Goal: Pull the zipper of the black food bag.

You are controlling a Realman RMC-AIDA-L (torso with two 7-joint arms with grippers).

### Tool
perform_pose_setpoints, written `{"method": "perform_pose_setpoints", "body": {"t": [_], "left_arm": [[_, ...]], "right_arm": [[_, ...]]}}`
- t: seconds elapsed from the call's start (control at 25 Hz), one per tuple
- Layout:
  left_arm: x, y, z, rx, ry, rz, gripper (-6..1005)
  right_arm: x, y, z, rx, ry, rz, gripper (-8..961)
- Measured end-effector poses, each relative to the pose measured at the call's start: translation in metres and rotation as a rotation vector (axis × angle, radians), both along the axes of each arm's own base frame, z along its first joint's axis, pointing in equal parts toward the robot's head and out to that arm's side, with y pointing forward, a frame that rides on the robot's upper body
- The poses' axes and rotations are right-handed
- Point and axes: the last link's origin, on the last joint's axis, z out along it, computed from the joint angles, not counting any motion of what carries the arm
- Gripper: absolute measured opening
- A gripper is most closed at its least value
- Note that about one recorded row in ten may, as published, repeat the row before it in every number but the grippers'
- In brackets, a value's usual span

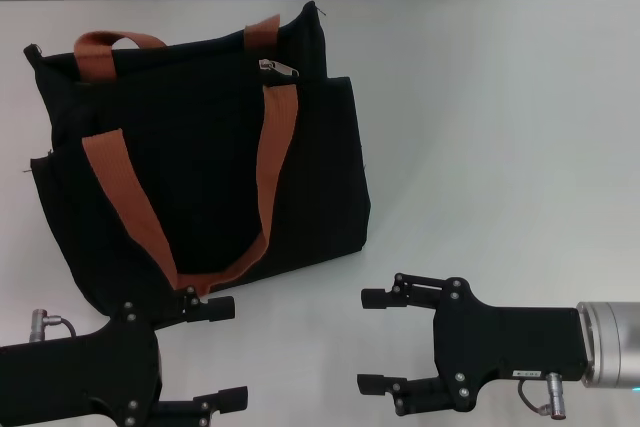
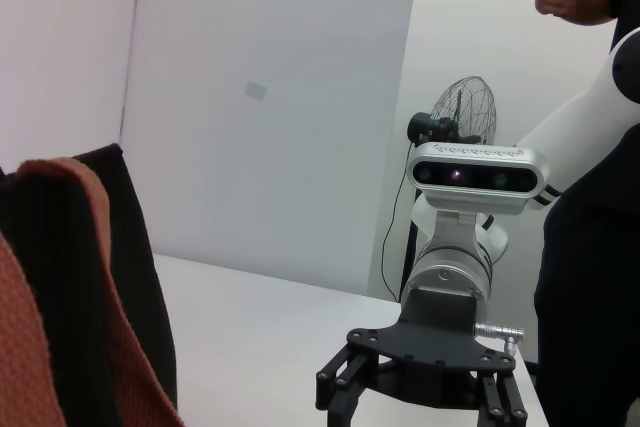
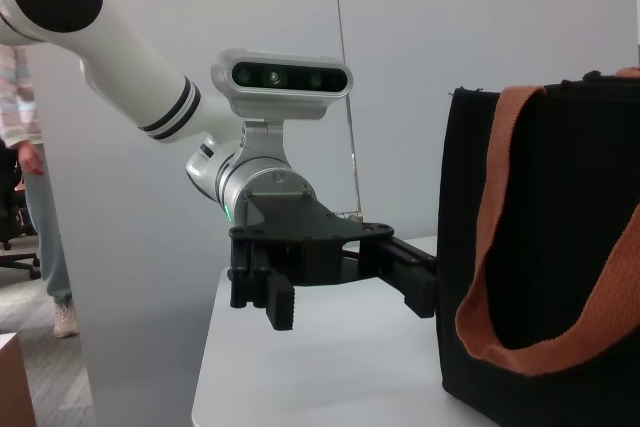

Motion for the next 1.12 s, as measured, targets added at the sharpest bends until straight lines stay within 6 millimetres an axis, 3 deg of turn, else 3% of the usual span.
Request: {"method": "perform_pose_setpoints", "body": {"t": [1.12], "left_arm": [[0.0016,-0.0006,-0.0007,-0.01,-0.011,0.004,829]], "right_arm": [[-0.0043,0.0049,0.0005,0.003,0.005,0.013,810]]}}
